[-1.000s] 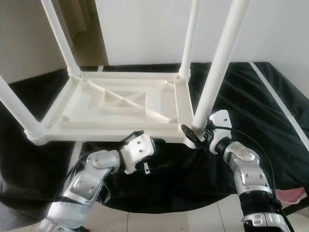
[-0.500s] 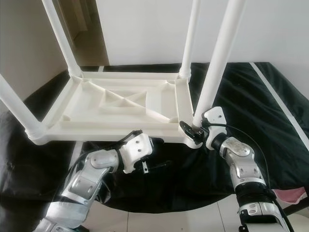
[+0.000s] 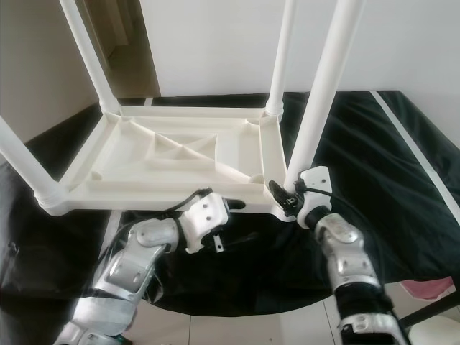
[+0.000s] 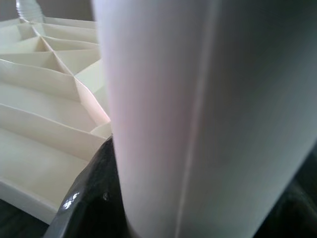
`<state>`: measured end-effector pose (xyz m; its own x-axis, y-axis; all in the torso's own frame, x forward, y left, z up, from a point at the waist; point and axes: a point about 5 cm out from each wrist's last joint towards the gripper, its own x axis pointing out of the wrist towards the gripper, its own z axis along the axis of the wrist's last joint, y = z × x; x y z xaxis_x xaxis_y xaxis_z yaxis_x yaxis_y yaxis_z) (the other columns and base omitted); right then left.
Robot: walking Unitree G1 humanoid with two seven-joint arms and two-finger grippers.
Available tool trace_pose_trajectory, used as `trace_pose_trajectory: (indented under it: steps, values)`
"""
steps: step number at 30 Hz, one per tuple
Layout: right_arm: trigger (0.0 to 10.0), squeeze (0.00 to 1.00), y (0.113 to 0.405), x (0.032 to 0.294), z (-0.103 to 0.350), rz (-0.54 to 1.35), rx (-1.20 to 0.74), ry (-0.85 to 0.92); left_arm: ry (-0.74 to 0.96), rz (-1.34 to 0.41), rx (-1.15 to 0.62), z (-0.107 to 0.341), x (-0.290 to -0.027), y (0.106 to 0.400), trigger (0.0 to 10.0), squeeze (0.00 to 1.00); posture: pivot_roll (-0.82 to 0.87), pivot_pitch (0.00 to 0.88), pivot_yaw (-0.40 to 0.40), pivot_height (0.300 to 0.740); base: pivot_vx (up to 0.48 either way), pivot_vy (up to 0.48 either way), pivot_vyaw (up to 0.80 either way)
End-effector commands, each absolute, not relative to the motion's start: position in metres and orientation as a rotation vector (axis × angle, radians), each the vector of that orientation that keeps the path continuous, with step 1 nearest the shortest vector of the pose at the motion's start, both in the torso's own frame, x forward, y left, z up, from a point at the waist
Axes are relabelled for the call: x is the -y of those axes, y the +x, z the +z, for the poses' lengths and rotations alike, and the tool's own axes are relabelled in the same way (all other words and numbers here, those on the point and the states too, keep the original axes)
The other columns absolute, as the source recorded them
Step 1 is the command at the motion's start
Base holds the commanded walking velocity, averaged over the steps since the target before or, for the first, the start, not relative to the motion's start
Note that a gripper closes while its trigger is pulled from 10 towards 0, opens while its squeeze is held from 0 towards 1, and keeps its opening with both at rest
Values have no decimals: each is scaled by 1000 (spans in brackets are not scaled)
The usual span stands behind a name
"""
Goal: Building children table
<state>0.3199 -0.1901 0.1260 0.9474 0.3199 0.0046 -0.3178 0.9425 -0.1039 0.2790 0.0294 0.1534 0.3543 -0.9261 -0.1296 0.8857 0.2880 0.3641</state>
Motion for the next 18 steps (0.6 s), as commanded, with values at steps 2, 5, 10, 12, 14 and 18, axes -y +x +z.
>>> trace_pose_trajectory:
  steps: [2,5,10,12,14,18]
  values:
    - [10000,0,315,186,111,288,-43,-103,397,-1014,124,152,-36,288,10000,0,-28,40,27,740,0,0,0]
    - [10000,0,312,189,109,79,-53,-24,382,-932,111,151,-38,293,10000,0,-20,49,23,740,0,0,0]
    - [10000,0,309,186,108,3,-54,12,370,-902,99,149,-41,293,10000,0,-25,55,25,740,0,0,0]
    - [10000,0,306,182,106,-74,-56,25,357,-872,88,148,-42,294,10000,0,-26,51,17,740,0,0,0]
    - [10000,0,301,178,103,-186,-62,47,340,-829,74,145,-42,295,10000,0,-26,48,7,740,0,0,0]
    - [10000,0,298,172,100,-251,-75,70,311,-799,63,143,-42,298,10000,0,-27,48,6,740,0,0,0]
